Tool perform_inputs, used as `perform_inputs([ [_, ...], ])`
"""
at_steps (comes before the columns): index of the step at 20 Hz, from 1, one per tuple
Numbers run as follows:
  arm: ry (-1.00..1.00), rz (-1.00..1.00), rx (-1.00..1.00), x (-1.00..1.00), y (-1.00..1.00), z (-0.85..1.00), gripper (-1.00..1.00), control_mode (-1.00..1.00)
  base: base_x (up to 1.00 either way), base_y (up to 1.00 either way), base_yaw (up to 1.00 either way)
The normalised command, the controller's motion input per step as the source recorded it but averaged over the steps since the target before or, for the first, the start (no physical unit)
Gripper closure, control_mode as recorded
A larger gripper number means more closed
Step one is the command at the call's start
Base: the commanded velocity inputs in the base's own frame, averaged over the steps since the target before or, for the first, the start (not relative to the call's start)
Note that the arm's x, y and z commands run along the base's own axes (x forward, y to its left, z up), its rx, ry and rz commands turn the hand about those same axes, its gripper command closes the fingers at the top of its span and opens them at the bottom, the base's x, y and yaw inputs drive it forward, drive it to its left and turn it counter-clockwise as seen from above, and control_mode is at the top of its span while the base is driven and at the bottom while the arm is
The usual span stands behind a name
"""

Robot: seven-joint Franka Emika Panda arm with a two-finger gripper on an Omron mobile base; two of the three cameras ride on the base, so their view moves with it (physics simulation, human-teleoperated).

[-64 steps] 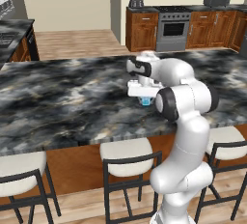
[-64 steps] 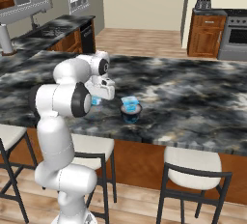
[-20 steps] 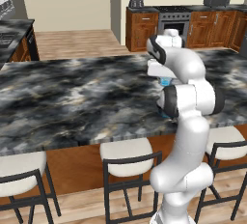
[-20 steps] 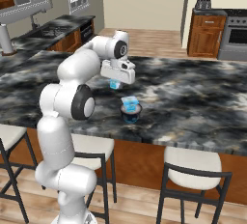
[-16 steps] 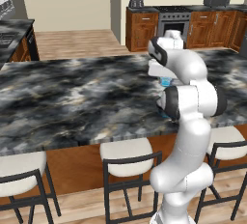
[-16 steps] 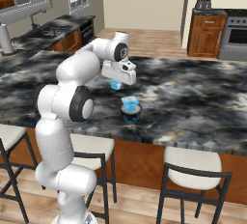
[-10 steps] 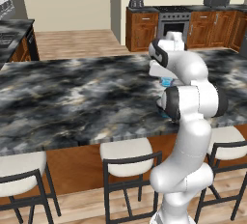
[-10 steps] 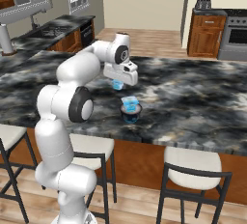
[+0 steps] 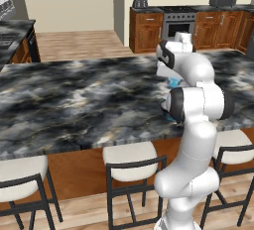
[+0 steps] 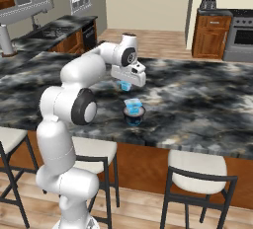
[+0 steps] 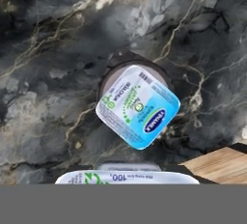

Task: Stack the yogurt containers by placing the smaller containers on top of the larger containers.

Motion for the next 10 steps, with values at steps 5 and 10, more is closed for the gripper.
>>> perform_inputs([
  [5,-0.20,0.00,0.00,0.04,-0.11,-0.06,1.00,-1.00,0.00,0.00,0.00],
  [10,-0.23,0.00,-0.01,0.10,-0.04,-0.14,1.00,-1.00,0.00,0.00,0.00],
])
